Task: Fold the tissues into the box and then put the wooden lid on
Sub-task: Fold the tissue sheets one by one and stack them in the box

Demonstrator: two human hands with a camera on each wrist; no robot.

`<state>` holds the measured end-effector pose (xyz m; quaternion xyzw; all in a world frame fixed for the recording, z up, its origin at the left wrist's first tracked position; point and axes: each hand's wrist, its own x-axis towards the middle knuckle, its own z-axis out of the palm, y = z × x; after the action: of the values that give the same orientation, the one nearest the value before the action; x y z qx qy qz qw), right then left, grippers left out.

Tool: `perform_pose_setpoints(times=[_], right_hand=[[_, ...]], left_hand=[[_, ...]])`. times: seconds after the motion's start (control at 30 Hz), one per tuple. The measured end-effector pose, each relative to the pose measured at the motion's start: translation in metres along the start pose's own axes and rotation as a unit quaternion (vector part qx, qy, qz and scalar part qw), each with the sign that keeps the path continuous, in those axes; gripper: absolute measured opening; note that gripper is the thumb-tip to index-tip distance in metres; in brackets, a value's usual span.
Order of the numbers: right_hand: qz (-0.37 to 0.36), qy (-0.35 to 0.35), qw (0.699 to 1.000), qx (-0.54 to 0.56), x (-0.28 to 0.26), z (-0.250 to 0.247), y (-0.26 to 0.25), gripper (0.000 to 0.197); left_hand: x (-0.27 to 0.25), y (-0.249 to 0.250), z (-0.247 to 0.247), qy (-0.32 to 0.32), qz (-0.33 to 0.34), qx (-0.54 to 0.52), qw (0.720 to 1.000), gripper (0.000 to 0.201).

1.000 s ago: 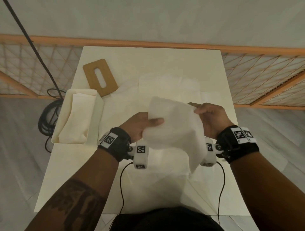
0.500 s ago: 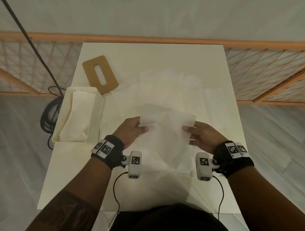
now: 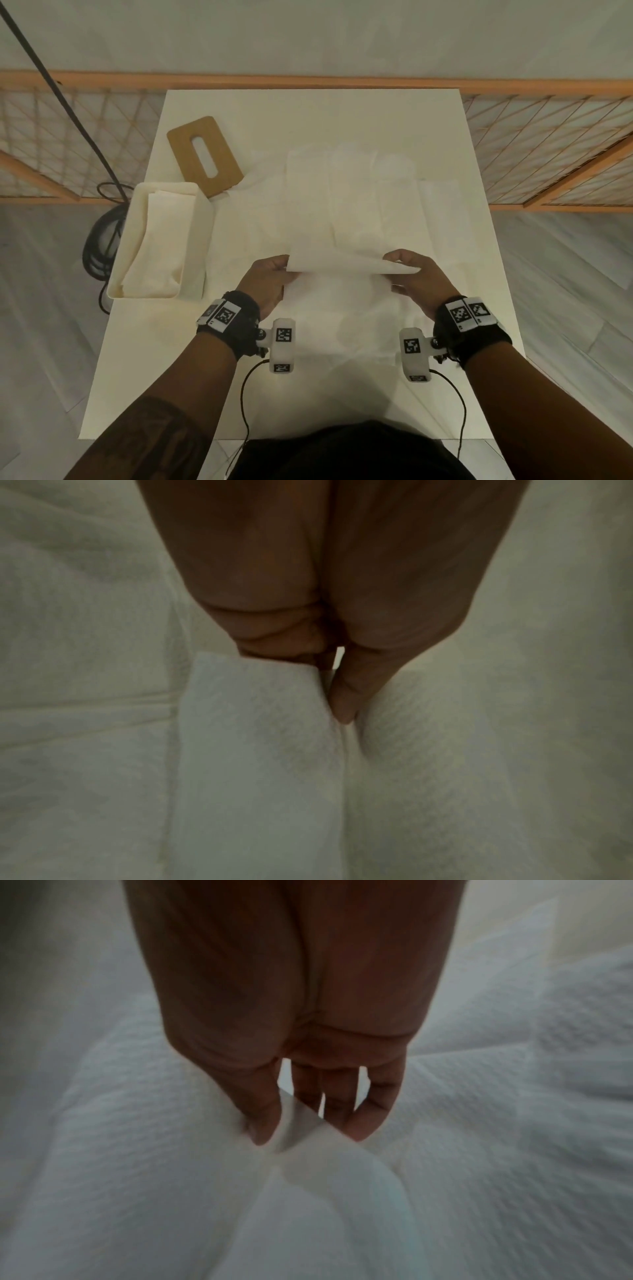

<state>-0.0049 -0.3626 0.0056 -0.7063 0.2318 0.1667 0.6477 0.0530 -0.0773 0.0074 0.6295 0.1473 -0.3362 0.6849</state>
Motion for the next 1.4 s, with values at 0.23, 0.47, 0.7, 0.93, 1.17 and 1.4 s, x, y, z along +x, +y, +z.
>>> perform_pose_setpoints(times=[0.23,0.47,0.7,0.93,1.17,1.4], right_hand=[[-0.066,-0.031,0.997,0.012,-0.011,-0.001,-0.006,0.033],[0.070,-0.045,0.973,0.213,-0.022,-0.008,-0.009,0.047],[0.059,0.009,0.997,-0.041,-0.043,-0.003,0.033,0.021],[0.021,0.069,0.962,-0.263,-0.043,0.007,0.057,0.030],[-0.100,0.099,0.912,-0.386,-0.011,0.054,0.017,0.023],[0.051,0.080,0.907,-0.411,0.041,0.106,-0.025,0.055]], left_hand=[[-0.002,0.003,0.008,-0.014,-0.022,-0.058,0.998,0.040],[-0.005,0.003,-0.001,-0.054,-0.100,-0.114,0.987,0.045],[-0.019,-0.028,0.007,0.001,0.066,0.353,0.933,0.015],[-0.024,-0.052,0.017,0.045,0.091,0.420,0.902,0.020],[-0.021,-0.058,0.020,0.045,0.140,0.543,0.827,0.047],[-0.021,-0.057,0.028,0.008,0.138,0.628,0.765,0.064]])
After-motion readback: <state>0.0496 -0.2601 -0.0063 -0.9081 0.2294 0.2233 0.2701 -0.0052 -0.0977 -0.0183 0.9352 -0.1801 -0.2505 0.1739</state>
